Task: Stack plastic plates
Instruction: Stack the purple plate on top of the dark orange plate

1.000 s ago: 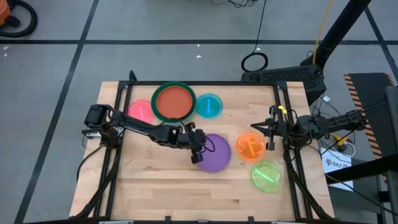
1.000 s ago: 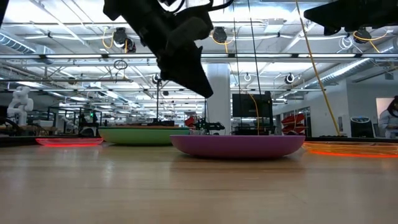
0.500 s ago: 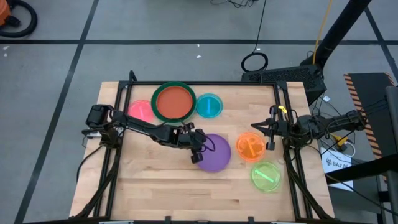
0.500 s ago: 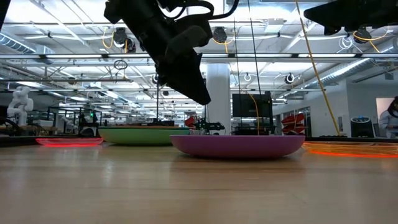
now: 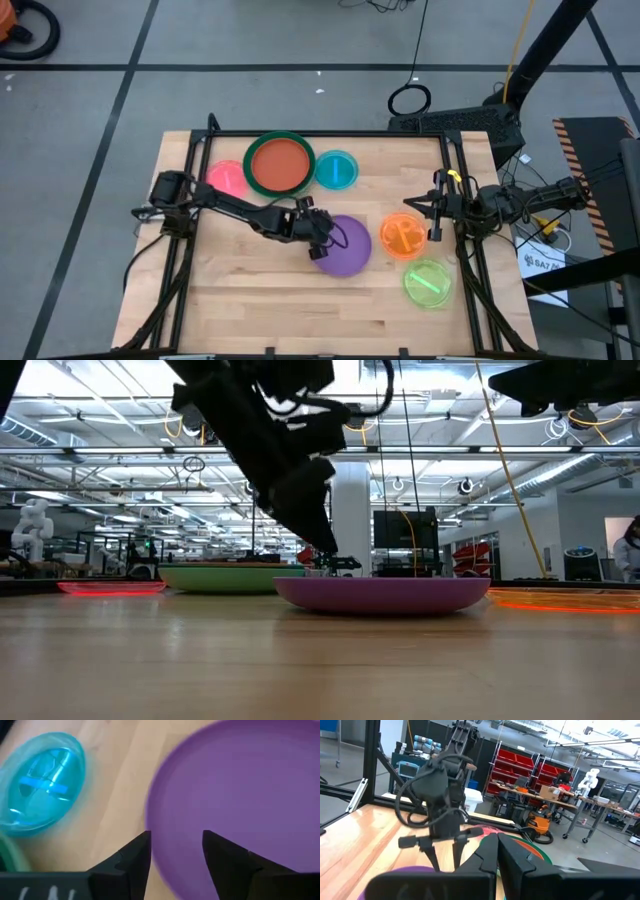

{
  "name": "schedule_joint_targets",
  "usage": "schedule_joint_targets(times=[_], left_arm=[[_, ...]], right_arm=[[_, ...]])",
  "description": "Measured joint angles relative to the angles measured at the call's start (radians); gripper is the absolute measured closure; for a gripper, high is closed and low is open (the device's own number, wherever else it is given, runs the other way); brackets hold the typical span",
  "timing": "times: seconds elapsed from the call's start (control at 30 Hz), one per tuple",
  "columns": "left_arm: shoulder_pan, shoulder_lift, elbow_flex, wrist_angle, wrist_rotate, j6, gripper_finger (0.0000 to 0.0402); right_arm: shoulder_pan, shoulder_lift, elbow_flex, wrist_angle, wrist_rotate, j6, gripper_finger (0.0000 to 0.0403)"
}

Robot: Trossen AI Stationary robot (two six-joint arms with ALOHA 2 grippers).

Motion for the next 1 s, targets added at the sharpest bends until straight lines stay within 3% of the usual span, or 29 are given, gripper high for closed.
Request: schedule_joint_targets(times=[0.17,0.63,1.0], left_arm=[[0.017,0.059,0.000,0.000,-0.001,-0.001,0.0218],[0.059,0.076,0.003,-0.003,0.007,-0.015,0.0218],[0.072,0.077,0.003,-0.007,0.088,-0.037,0.0218]], right_arm=[[0.000,0.000,0.000,-0.002,0.000,0.000,0.0397],[0.000,0.000,0.000,-0.005,0.023,0.004,0.0397],[0.000,0.000,0.000,-0.005,0.023,0.003,0.0397]])
